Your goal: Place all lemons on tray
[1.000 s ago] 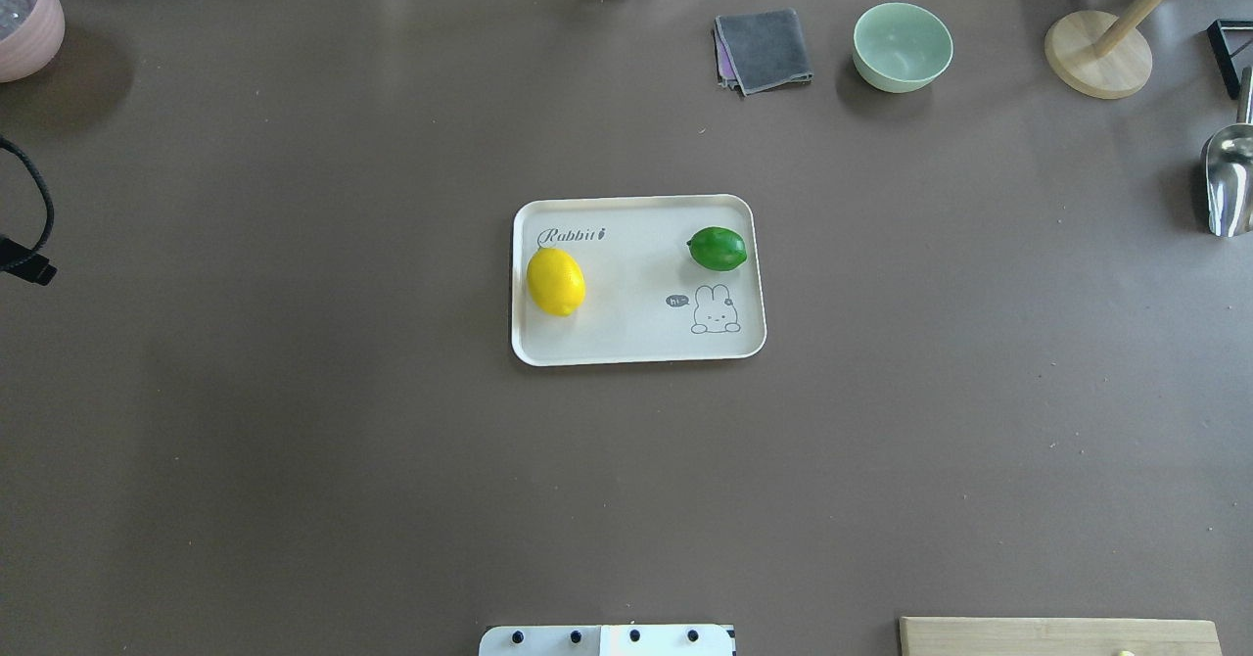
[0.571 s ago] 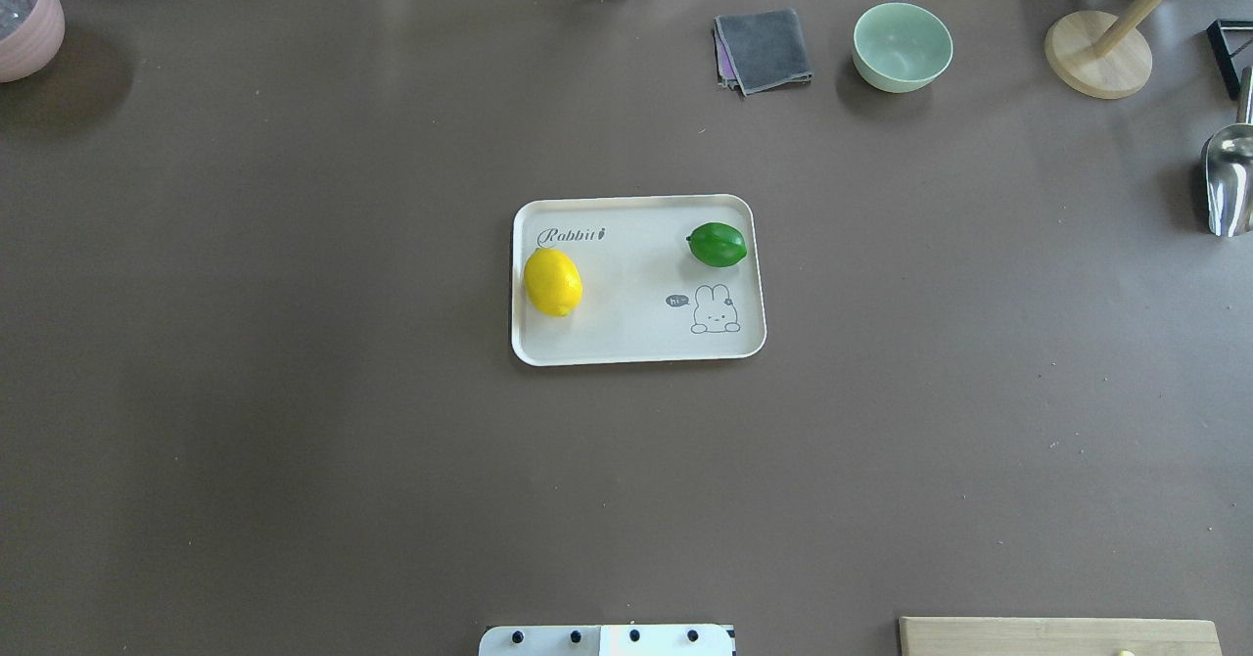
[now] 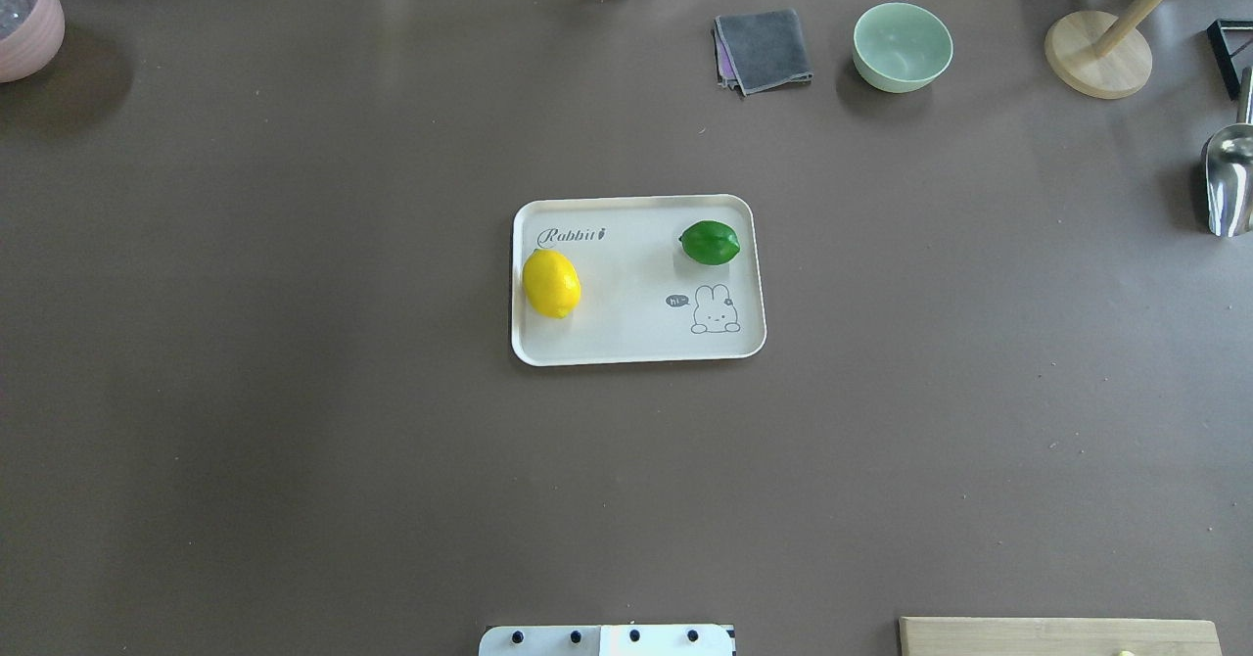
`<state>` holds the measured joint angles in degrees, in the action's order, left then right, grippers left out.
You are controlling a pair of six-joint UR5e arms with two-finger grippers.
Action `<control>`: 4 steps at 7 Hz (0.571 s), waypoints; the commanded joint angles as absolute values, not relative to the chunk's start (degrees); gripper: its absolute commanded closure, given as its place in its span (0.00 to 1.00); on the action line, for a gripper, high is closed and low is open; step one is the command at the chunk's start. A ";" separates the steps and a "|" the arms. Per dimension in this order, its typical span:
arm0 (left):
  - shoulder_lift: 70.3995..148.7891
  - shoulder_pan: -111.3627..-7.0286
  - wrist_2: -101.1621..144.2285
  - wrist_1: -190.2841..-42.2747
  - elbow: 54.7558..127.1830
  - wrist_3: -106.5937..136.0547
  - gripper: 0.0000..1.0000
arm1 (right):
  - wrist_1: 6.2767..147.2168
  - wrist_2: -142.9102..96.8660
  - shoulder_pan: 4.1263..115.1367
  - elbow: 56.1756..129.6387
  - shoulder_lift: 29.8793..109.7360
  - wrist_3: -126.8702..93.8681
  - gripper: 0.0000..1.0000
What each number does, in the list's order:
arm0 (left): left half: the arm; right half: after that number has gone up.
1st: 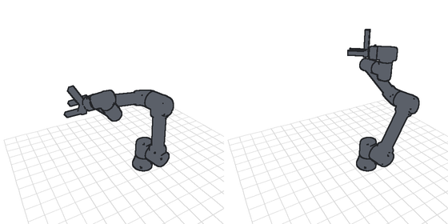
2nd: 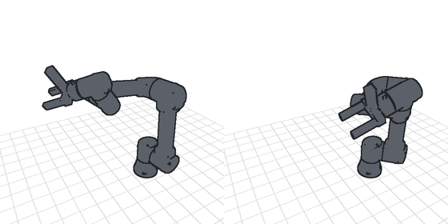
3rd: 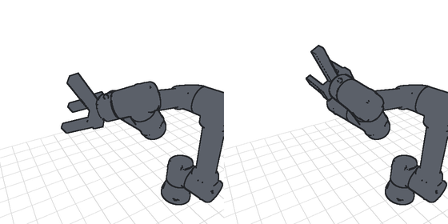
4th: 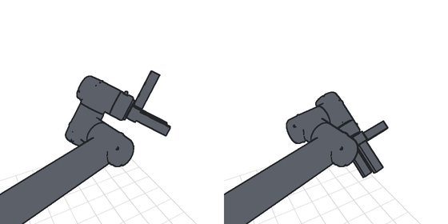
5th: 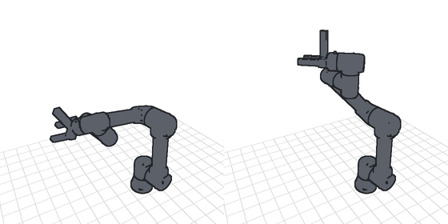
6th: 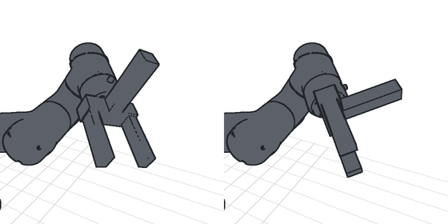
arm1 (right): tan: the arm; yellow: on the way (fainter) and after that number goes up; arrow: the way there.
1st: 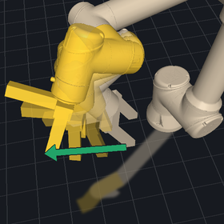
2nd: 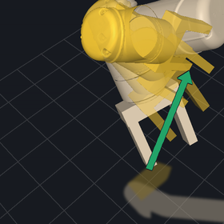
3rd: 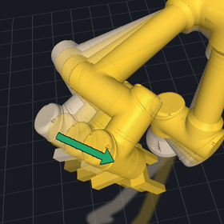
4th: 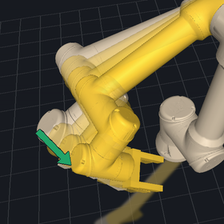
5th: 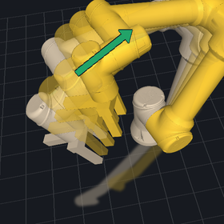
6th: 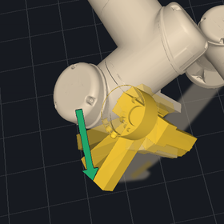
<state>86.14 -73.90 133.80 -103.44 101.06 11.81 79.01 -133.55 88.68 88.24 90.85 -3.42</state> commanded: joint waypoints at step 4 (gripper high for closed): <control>85.35 -78.82 134.30 -102.23 100.90 11.78 0.02 | 79.01 -133.86 88.33 87.98 90.36 -4.04 0.00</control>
<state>85.94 -76.78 134.15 -102.94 100.85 11.78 79.01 -133.92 88.58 88.19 90.78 -3.81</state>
